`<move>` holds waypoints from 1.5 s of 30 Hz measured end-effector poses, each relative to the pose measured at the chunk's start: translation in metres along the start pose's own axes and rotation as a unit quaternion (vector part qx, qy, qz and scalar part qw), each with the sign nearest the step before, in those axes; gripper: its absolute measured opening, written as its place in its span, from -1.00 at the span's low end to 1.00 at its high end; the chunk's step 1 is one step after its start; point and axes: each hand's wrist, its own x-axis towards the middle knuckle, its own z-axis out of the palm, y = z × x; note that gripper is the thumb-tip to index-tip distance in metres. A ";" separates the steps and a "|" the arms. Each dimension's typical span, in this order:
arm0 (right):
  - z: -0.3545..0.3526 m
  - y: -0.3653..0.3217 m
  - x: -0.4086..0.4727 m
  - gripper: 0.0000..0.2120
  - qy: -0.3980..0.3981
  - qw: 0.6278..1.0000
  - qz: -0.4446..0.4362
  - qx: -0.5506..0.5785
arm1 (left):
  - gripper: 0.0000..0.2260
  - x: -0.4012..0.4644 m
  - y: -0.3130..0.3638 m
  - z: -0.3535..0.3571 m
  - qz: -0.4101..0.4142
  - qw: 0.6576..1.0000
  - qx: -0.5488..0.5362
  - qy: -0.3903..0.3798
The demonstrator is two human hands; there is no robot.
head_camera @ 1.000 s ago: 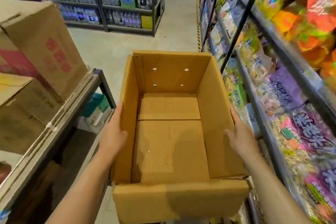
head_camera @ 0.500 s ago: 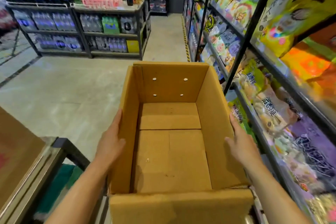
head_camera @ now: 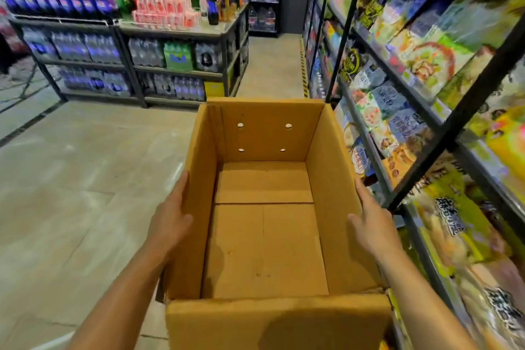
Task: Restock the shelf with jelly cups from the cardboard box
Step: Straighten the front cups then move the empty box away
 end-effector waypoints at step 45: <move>0.129 -0.160 1.108 -0.13 -0.002 0.998 0.028 0.052 | -0.13 1.124 0.158 0.221 -0.008 1.000 -0.015 -0.014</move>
